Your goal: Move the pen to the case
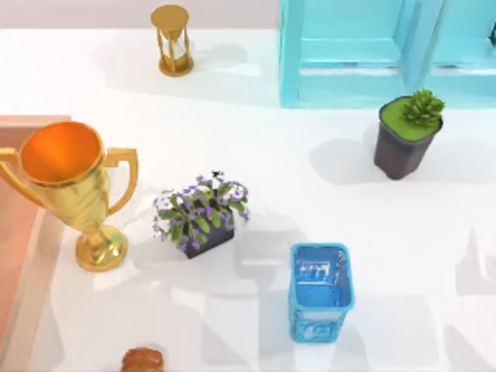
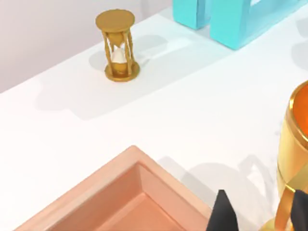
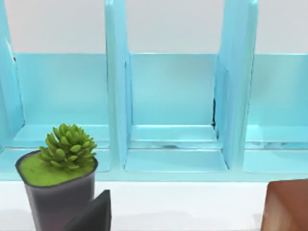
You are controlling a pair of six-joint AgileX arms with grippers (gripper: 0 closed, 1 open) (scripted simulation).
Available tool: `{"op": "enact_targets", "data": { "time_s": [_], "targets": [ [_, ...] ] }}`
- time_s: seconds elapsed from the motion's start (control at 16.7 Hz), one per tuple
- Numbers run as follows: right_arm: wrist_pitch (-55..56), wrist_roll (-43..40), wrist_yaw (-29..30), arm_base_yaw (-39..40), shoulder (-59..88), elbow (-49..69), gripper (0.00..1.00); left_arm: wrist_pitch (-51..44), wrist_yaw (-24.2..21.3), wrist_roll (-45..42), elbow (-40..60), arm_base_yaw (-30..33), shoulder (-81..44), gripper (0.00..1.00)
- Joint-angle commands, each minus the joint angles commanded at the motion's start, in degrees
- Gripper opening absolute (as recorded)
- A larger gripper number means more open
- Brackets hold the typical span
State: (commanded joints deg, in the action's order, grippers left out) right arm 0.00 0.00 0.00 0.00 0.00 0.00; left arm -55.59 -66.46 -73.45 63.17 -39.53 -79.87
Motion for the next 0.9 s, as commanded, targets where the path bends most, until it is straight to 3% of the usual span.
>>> {"op": "enact_targets", "data": {
  "time_s": [0.24,0.54,0.9],
  "targets": [
    [0.0,0.0,0.0,0.0,0.0,0.0,1.0,0.98,0.35,0.21,-0.34,-0.6,0.31,0.0],
    [0.0,0.0,0.0,0.0,0.0,0.0,1.0,11.64,1.14,3.52,-5.13,-2.86,1.19,0.0],
    [0.0,0.0,0.0,0.0,0.0,0.0,1.0,25.08,2.61,12.62,-12.46,4.59,-0.03,0.0]
  ]
}}
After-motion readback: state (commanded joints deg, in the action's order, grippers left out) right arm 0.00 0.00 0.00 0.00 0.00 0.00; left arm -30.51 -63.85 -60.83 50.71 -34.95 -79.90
